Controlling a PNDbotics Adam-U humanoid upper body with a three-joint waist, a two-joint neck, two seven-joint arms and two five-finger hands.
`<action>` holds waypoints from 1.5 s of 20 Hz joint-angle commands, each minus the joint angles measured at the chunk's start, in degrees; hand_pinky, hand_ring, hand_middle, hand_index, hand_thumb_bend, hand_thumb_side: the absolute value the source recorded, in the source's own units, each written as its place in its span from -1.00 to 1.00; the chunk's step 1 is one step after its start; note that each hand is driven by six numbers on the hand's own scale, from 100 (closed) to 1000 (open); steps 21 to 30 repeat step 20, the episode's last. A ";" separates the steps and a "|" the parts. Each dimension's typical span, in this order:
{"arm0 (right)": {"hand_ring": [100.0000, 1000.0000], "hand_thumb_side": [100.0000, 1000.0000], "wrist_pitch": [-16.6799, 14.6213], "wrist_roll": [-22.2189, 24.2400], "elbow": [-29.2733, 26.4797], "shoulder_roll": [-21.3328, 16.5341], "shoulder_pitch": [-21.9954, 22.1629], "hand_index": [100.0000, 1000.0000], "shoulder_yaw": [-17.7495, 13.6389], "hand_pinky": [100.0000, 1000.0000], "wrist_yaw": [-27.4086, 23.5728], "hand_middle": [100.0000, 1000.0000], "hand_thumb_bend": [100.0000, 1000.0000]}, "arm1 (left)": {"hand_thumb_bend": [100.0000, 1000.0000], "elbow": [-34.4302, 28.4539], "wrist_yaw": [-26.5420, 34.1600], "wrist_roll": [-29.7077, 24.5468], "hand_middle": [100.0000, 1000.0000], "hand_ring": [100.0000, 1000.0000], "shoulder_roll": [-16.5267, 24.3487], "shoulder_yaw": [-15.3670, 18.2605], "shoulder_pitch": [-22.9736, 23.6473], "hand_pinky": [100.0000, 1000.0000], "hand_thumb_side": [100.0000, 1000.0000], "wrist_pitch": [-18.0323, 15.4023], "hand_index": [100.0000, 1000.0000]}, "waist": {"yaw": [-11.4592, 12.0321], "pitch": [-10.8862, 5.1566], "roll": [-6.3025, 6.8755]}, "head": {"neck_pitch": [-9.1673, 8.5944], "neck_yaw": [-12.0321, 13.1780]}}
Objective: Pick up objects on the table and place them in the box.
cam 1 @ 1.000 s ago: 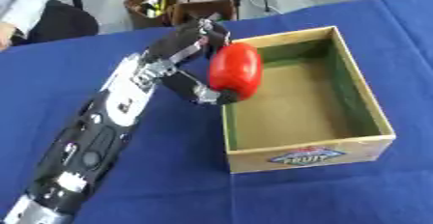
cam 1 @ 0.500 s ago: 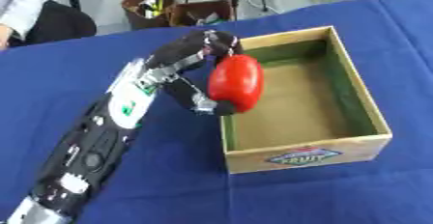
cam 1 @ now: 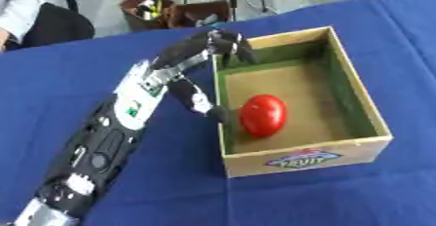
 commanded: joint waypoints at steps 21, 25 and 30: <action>0.77 0.26 -0.19 -1.70 -1.12 -1.19 -0.35 0.35 -1.24 0.73 -0.20 0.06 -1.00 | 0.58 -7.80 4.72 6.50 -0.02 0.00 2.06 4.60 4.21 -0.44 0.72 9.75 0.22 | 2.13 -1.67 -1.21 | 0.02 -2.09; 0.77 0.26 -0.19 -1.70 -1.12 -1.19 -0.35 0.35 -1.24 0.73 -0.20 0.06 -1.00 | 0.58 -7.80 4.72 6.50 -0.02 0.00 2.06 4.60 4.21 -0.44 0.72 9.75 0.22 | 2.13 -1.67 -1.21 | 0.02 -2.09; 0.77 0.26 -0.19 -1.70 -1.12 -1.19 -0.35 0.35 -1.24 0.73 -0.20 0.06 -1.00 | 0.58 -7.80 4.72 6.50 -0.02 0.00 2.06 4.60 4.21 -0.44 0.72 9.75 0.22 | 2.13 -1.67 -1.21 | 0.02 -2.09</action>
